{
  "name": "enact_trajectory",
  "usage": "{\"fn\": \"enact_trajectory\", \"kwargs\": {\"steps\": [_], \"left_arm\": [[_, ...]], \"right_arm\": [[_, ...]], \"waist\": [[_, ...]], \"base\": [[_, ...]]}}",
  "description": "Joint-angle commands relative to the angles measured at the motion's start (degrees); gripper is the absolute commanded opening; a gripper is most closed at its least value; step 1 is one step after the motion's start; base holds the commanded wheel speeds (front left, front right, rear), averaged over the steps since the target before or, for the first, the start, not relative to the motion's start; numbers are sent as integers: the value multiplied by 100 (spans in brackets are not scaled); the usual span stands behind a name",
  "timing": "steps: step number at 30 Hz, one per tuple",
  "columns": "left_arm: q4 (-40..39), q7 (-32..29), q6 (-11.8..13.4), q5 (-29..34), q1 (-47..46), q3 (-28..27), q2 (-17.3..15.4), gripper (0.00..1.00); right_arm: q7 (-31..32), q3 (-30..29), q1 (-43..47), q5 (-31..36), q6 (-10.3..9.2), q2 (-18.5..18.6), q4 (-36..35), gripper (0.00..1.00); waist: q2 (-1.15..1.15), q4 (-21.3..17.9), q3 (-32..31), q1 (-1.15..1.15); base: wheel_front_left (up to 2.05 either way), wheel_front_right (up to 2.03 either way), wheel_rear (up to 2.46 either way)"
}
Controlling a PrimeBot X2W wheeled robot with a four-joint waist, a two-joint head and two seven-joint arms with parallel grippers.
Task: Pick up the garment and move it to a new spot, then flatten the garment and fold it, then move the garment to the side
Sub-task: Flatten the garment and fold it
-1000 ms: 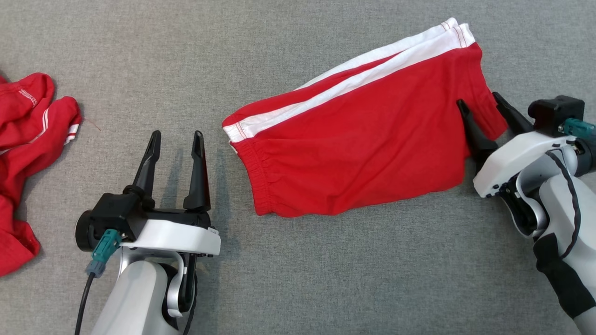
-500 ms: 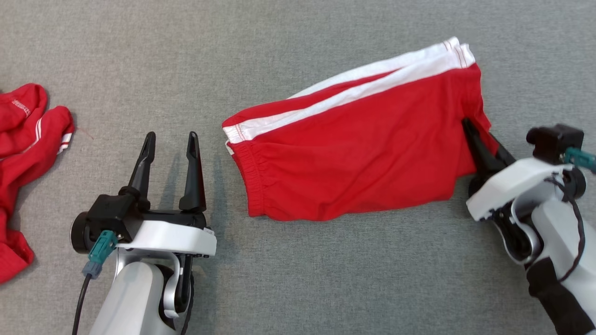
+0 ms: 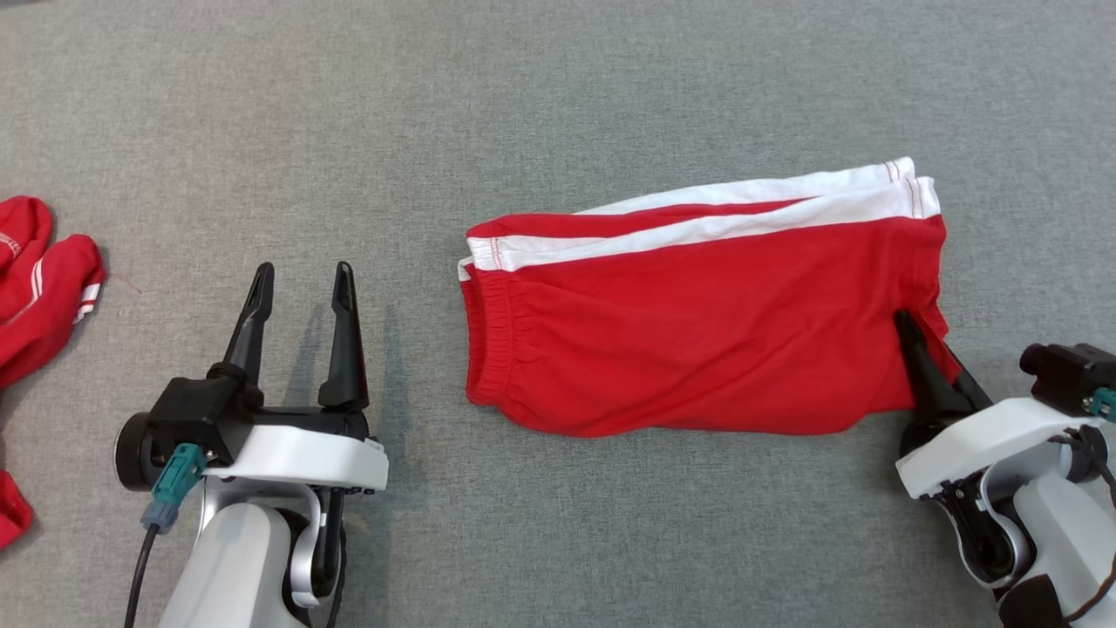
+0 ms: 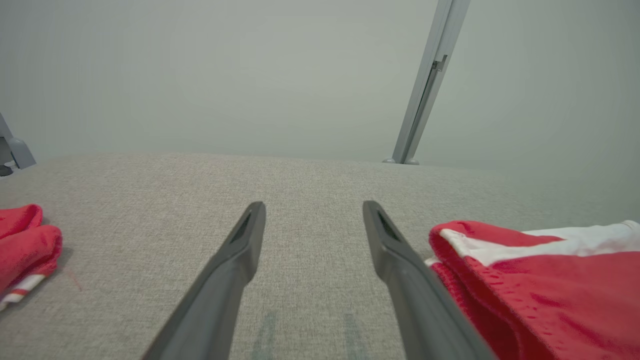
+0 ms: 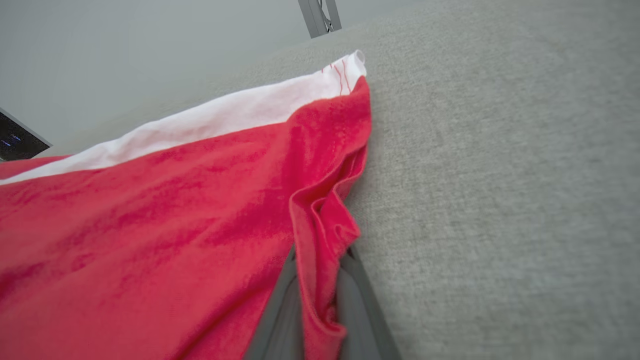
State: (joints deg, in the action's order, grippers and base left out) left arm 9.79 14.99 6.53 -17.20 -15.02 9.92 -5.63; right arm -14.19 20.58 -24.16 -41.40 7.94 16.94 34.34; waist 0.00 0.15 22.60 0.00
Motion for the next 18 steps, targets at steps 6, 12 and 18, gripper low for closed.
{"fn": "enact_trajectory", "kwargs": {"steps": [6, 12, 18], "left_arm": [[7, 24, 13, 7, 78, -10, -70, 100], [35, -2, 33, -47, 181, -2, -93, 100], [51, -45, 19, -107, 297, 37, -91, 100]], "right_arm": [[195, -93, 606, 39, -80, -4, 325, 0], [336, -173, 443, 191, -54, -31, -239, 0], [910, -106, 272, 561, -44, -125, -1372, 0]], "waist": [[0, -96, -87, 0], [0, -177, -301, 0], [0, -229, -568, 0]], "base": [[0, 0, 0], [0, 0, 0], [0, 0, 0]]}}
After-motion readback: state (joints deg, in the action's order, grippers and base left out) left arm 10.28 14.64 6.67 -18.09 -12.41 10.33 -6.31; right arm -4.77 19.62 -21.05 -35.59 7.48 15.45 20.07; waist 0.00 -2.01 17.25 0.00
